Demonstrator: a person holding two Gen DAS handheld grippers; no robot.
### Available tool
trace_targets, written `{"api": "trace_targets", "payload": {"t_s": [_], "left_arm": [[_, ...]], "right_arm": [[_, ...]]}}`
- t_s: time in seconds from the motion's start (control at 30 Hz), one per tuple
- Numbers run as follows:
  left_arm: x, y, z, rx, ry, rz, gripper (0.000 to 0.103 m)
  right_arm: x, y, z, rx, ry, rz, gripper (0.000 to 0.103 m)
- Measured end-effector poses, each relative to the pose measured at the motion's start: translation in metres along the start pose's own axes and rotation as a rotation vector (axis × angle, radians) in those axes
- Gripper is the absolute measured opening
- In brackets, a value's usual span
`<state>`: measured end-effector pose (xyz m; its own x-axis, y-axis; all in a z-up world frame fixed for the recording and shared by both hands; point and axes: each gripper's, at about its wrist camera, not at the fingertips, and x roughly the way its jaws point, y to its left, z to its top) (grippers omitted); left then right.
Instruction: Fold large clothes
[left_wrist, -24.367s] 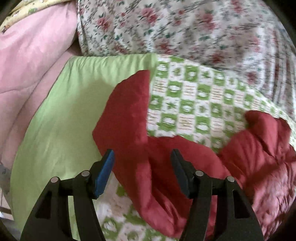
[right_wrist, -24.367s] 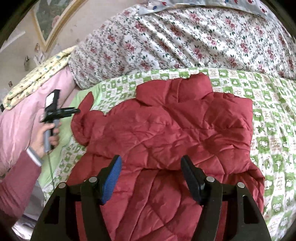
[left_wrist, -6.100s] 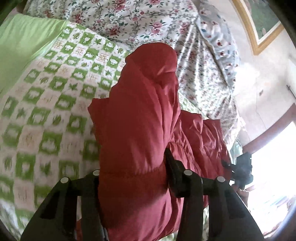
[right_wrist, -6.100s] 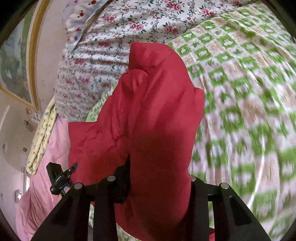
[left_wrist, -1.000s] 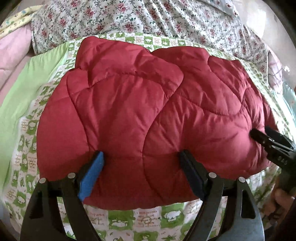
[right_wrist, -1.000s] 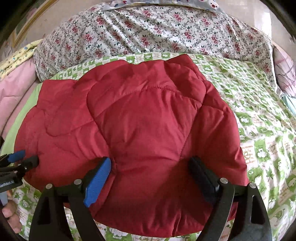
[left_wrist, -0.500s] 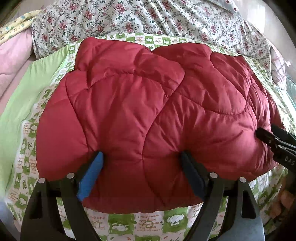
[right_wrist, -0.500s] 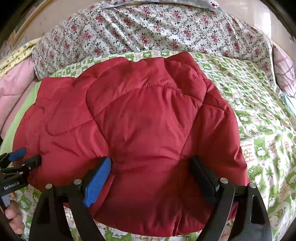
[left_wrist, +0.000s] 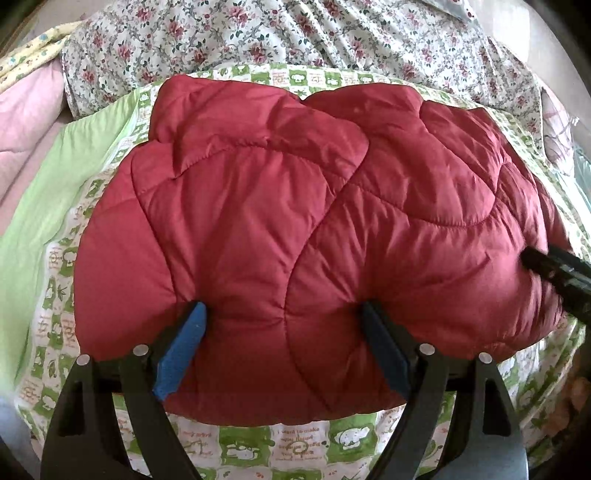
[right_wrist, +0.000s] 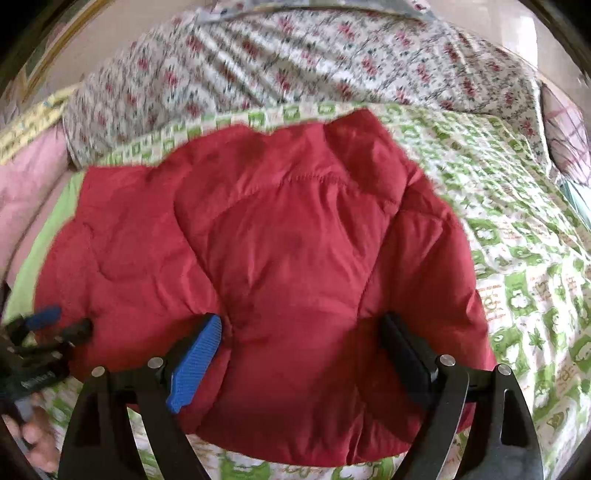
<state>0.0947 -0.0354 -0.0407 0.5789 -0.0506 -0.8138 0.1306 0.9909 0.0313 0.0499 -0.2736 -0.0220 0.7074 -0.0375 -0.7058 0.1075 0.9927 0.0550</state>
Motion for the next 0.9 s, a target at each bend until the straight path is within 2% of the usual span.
{"api": "trace_targets", "payload": {"t_s": [0.13, 0.27, 0.37, 0.47, 0.5, 0.57, 0.77, 0.9], "left_arm": [[0.002, -0.001, 0.002, 0.009, 0.008, 0.003, 0.086], [-0.013, 0.009, 0.008, -0.014, -0.026, -0.043, 0.086], [-0.016, 0.029, 0.023, -0.051, -0.054, -0.031, 0.086], [-0.001, 0.05, 0.04, -0.085, -0.038, 0.0, 0.086], [0.006, 0.056, 0.045, -0.096, -0.026, -0.002, 0.086], [0.02, 0.064, 0.053, -0.109, -0.003, -0.011, 0.086], [0.059, 0.062, 0.083, -0.093, 0.049, 0.042, 0.087], [0.078, 0.064, 0.097, -0.109, 0.076, 0.047, 0.088]], "right_arm": [[-0.024, 0.012, 0.02, -0.006, -0.076, 0.076, 0.089], [-0.016, 0.03, 0.048, -0.083, -0.052, 0.103, 0.09], [0.002, 0.034, 0.068, -0.116, -0.023, 0.097, 0.09], [0.028, 0.033, 0.075, -0.124, 0.054, 0.102, 0.09], [0.044, 0.031, 0.076, -0.121, 0.096, 0.085, 0.09], [0.062, 0.024, 0.078, -0.117, 0.123, 0.065, 0.091], [0.09, -0.002, 0.094, -0.02, 0.152, 0.053, 0.091], [0.104, -0.009, 0.099, 0.008, 0.153, 0.037, 0.091]]}}
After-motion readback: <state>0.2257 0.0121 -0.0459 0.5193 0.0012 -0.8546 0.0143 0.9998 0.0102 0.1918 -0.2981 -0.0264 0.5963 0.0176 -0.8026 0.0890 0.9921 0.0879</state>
